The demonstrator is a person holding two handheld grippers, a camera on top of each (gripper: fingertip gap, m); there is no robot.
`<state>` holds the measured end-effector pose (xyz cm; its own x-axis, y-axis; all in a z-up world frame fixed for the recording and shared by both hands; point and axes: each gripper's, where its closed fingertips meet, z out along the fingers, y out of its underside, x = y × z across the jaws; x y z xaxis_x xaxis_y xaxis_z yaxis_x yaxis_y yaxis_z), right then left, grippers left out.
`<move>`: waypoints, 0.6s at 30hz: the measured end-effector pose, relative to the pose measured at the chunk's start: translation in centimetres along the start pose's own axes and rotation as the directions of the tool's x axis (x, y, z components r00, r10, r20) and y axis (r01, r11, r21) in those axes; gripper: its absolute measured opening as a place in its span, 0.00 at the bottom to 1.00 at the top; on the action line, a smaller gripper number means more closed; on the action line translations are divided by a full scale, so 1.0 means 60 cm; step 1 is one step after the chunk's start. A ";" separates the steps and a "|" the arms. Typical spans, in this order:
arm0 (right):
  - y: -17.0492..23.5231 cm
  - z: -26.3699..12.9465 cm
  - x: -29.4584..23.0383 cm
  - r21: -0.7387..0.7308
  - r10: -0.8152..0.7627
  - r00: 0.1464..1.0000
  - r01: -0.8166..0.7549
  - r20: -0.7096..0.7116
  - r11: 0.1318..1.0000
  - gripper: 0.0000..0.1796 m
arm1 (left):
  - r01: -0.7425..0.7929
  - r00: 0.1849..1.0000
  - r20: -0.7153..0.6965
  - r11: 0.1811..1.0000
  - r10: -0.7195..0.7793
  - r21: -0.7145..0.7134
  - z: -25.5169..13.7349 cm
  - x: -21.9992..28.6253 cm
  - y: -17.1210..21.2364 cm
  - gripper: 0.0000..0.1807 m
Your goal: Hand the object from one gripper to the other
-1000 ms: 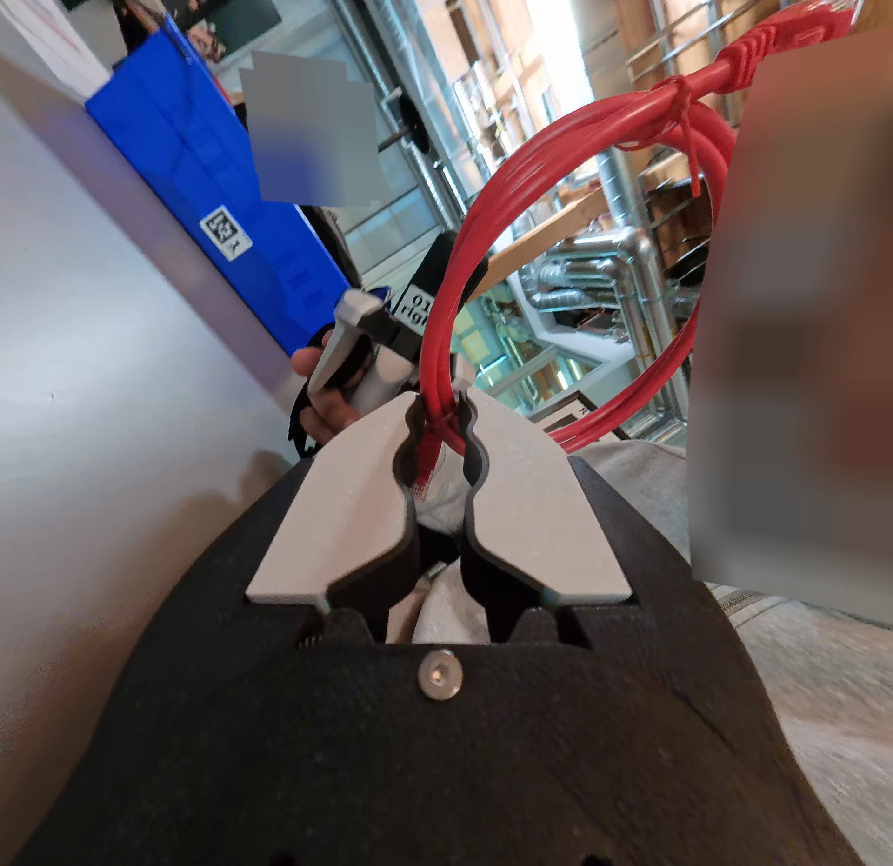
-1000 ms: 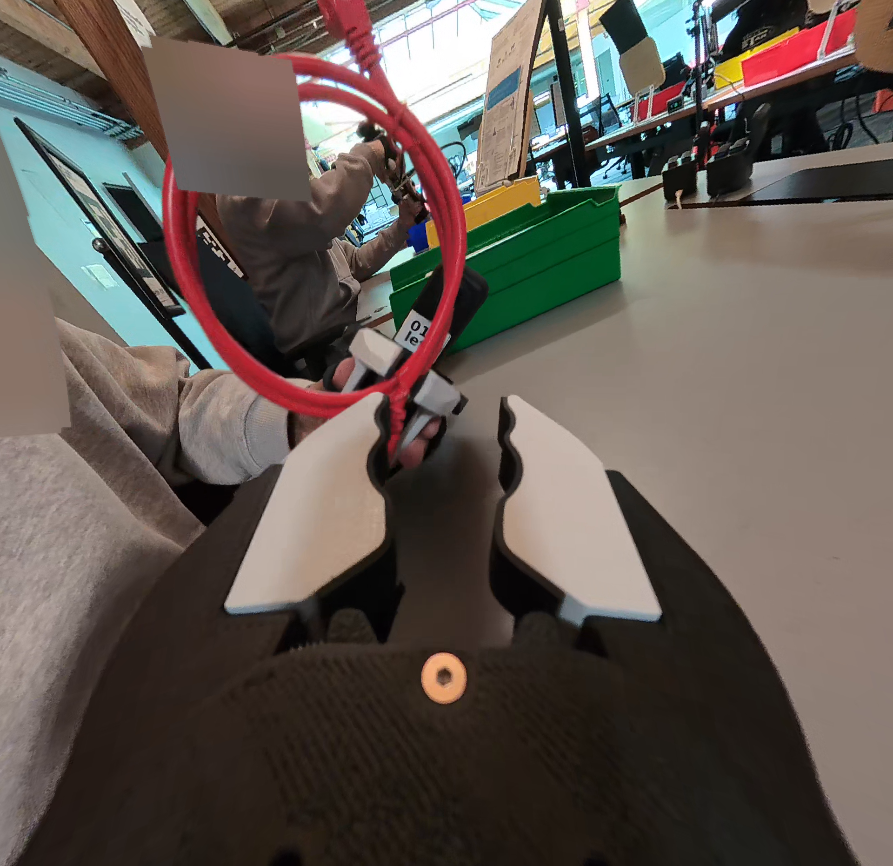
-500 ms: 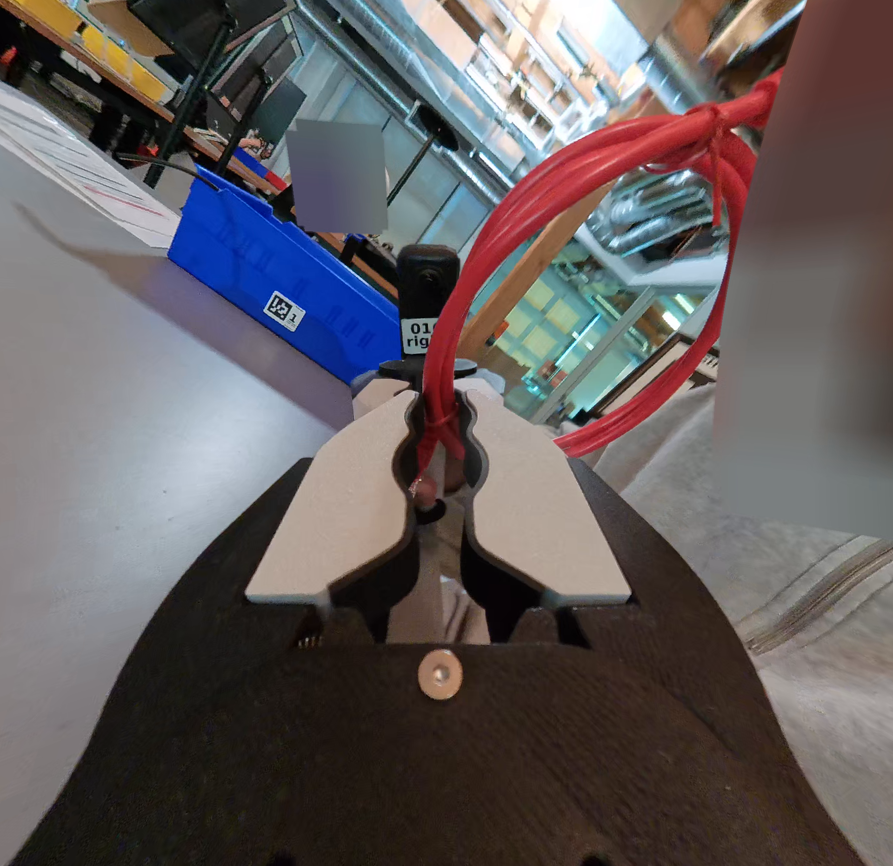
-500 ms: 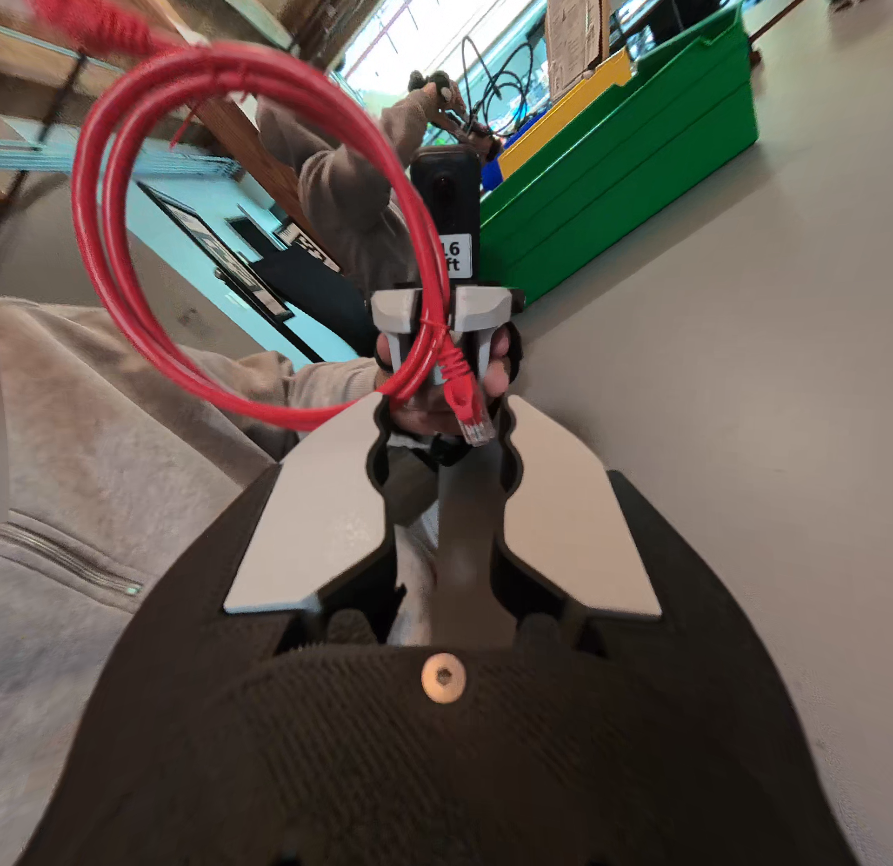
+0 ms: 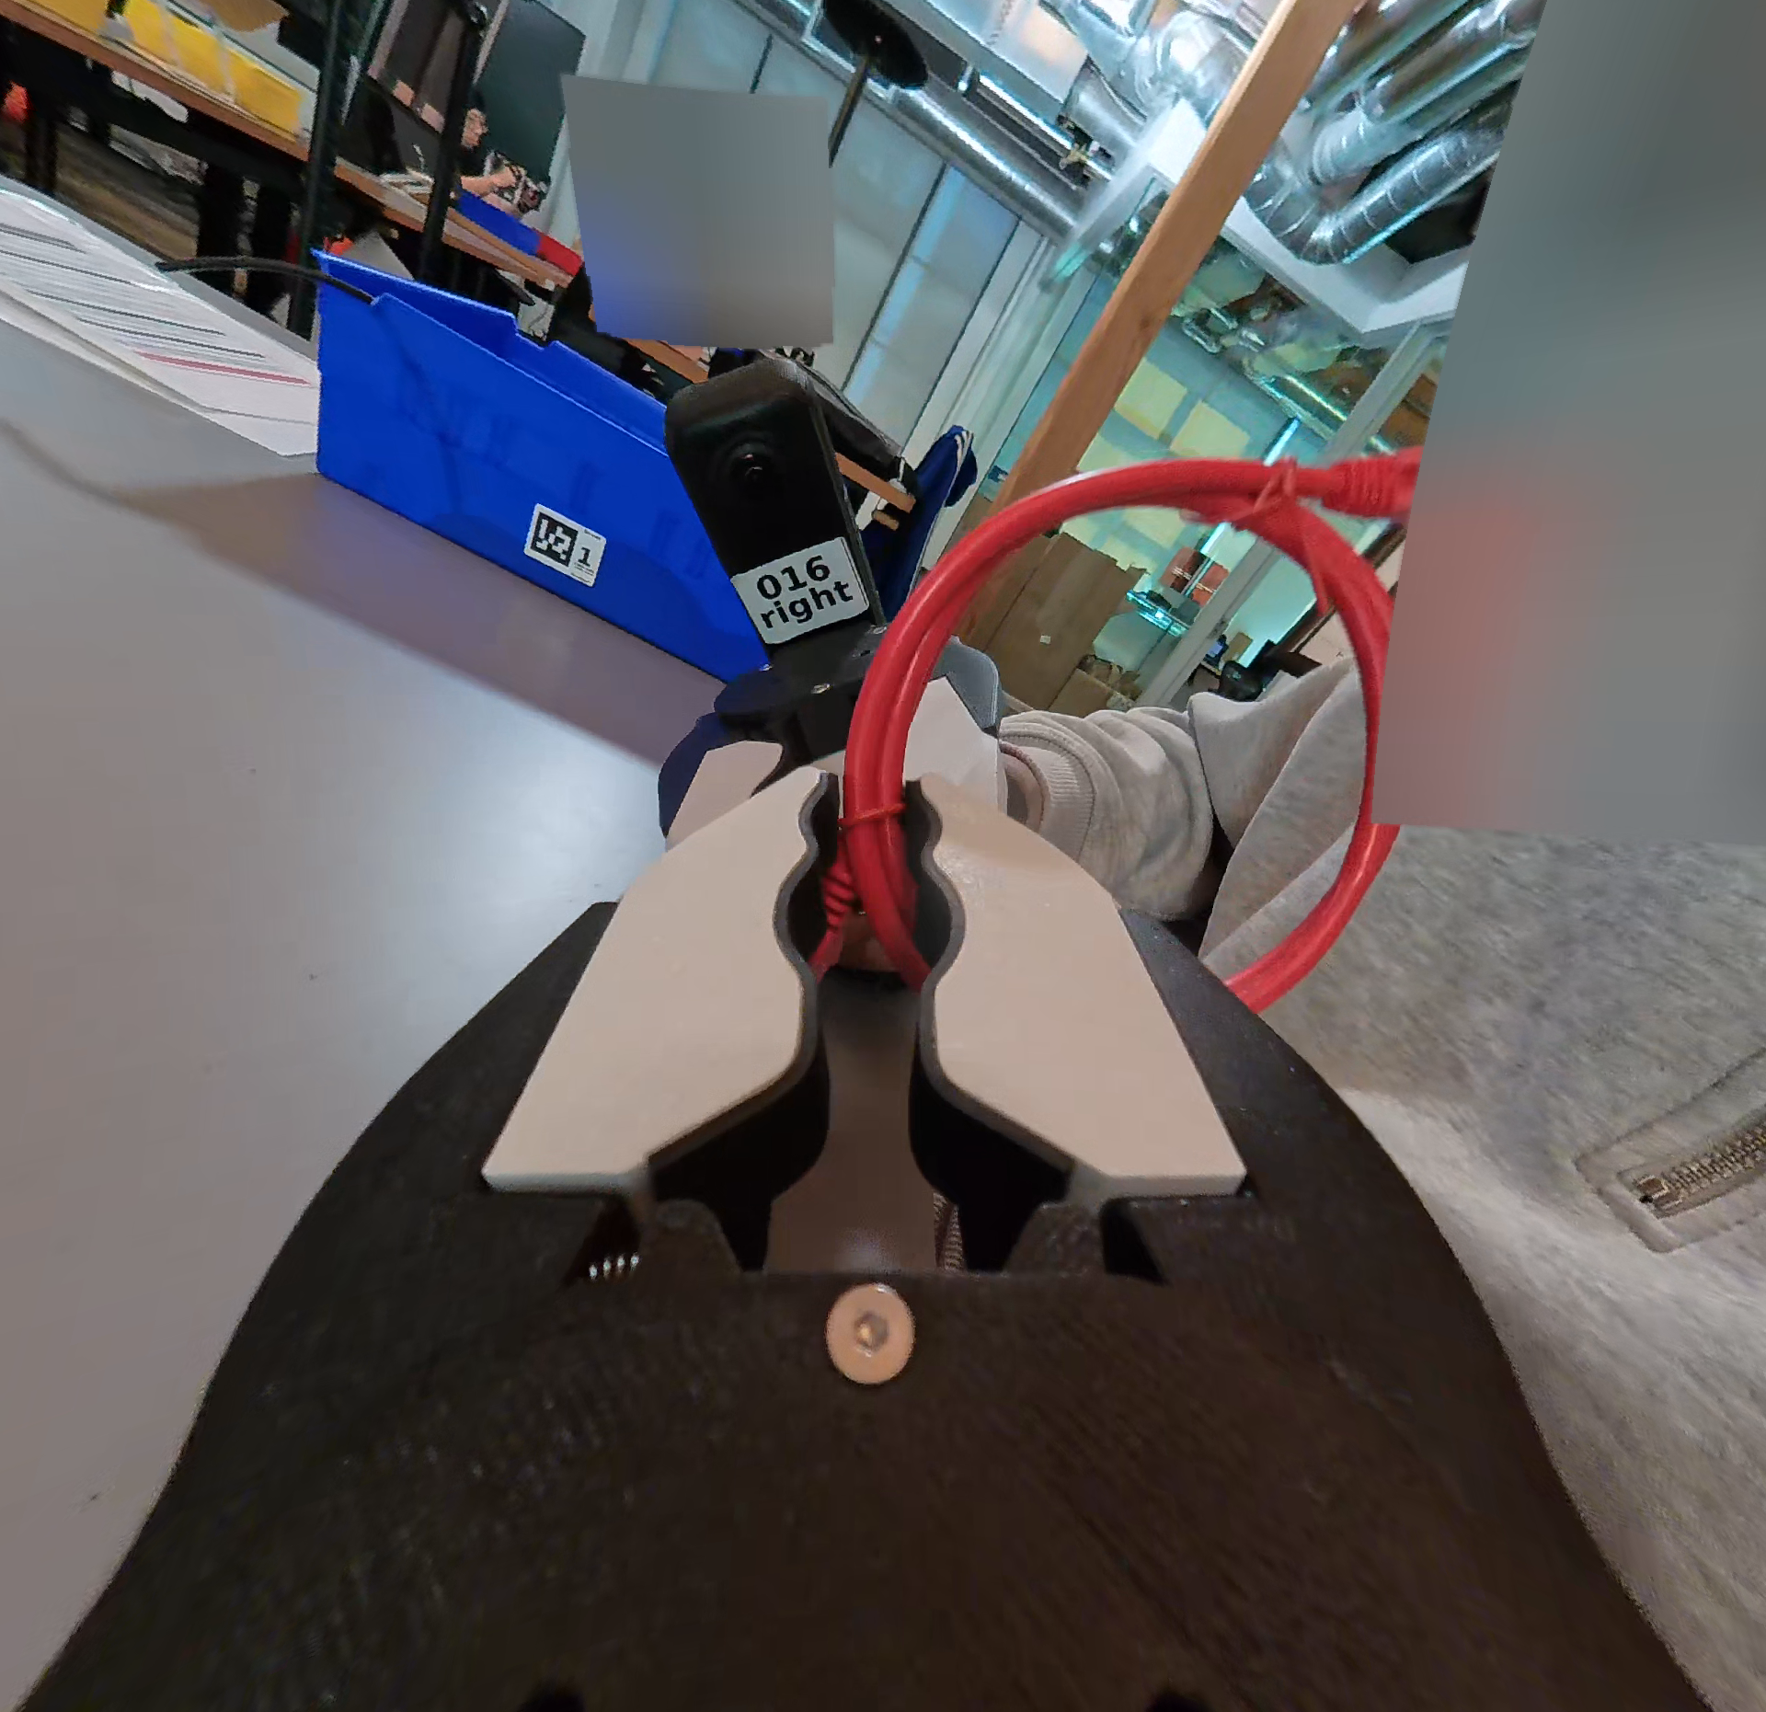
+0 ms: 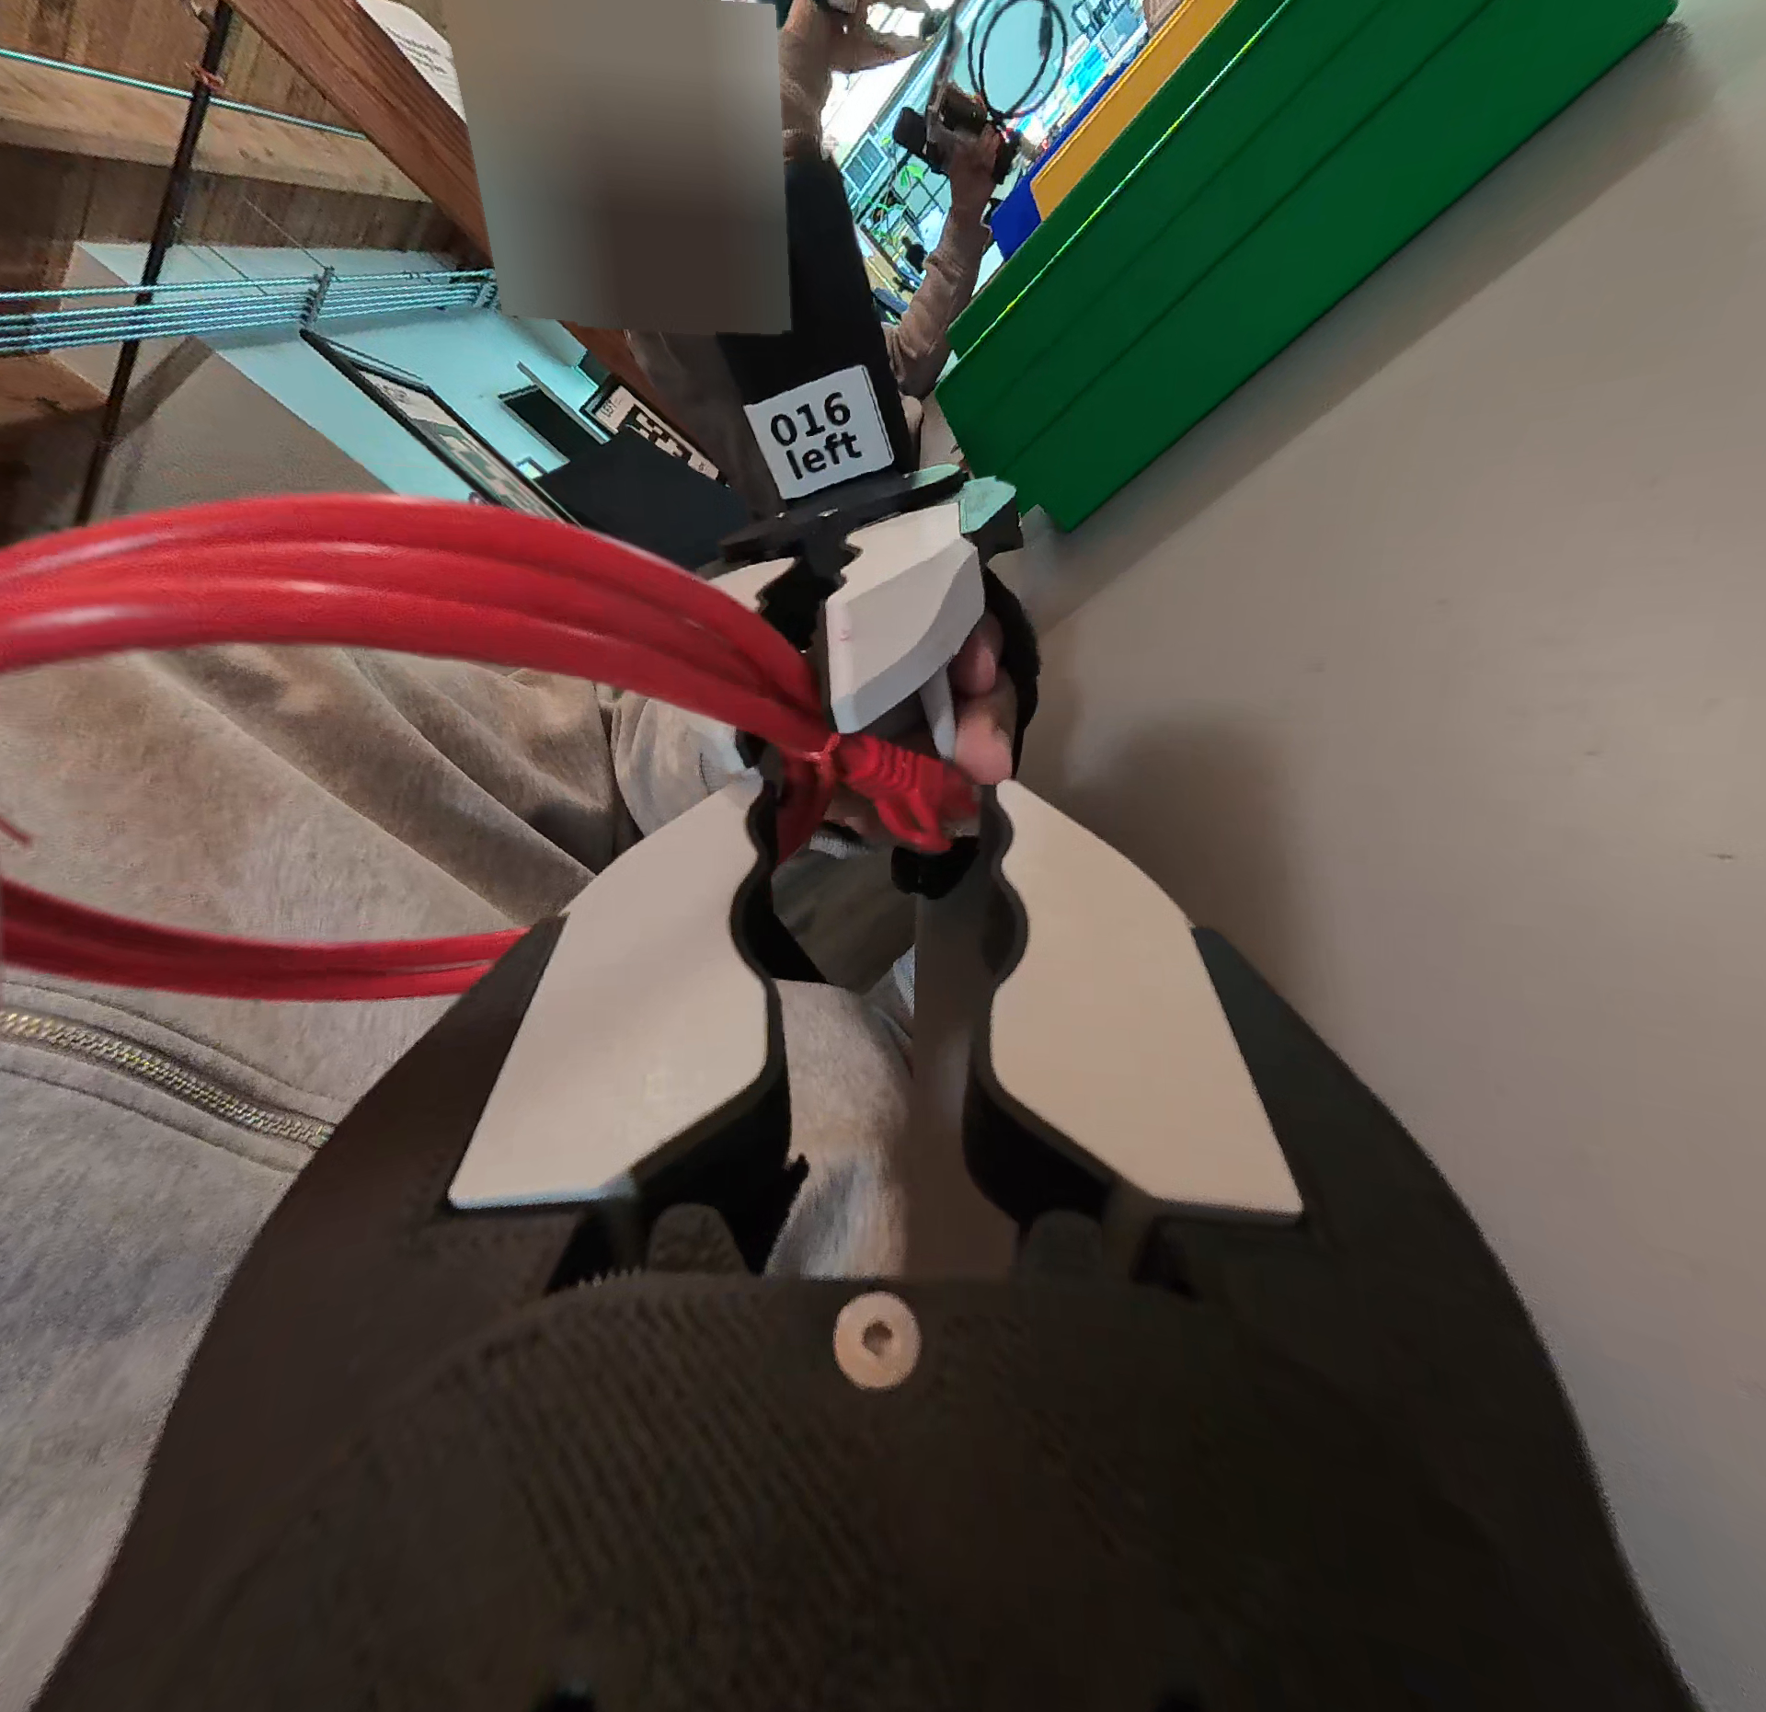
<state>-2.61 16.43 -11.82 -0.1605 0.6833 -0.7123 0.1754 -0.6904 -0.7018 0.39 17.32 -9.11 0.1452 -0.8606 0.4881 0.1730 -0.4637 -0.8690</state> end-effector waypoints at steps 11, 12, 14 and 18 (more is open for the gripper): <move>-0.004 -0.005 -0.002 -0.013 0.004 1.000 -0.004 -0.018 1.000 0.12 | -0.015 0.999 0.040 0.999 0.013 0.033 0.000 -0.004 -0.006 0.07; -0.004 -0.005 -0.003 -0.012 0.004 1.000 -0.004 -0.017 1.000 0.11 | -0.013 0.999 0.039 0.999 0.012 0.034 0.000 -0.004 -0.007 0.07; -0.005 -0.004 -0.004 -0.008 0.012 1.000 -0.012 -0.007 1.000 0.12 | -0.010 0.999 0.037 0.999 0.008 0.039 0.000 -0.004 -0.008 0.07; -0.009 -0.007 0.004 0.028 0.040 0.999 -0.040 0.002 0.999 0.15 | -0.017 0.997 0.073 0.999 0.015 0.031 -0.003 -0.012 -0.008 0.07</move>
<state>-2.31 17.07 -11.63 -0.1557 0.6548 -0.7396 0.1540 -0.7235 -0.6729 0.01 18.14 -9.03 0.2183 -0.8498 0.4797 0.2006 -0.4420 -0.8743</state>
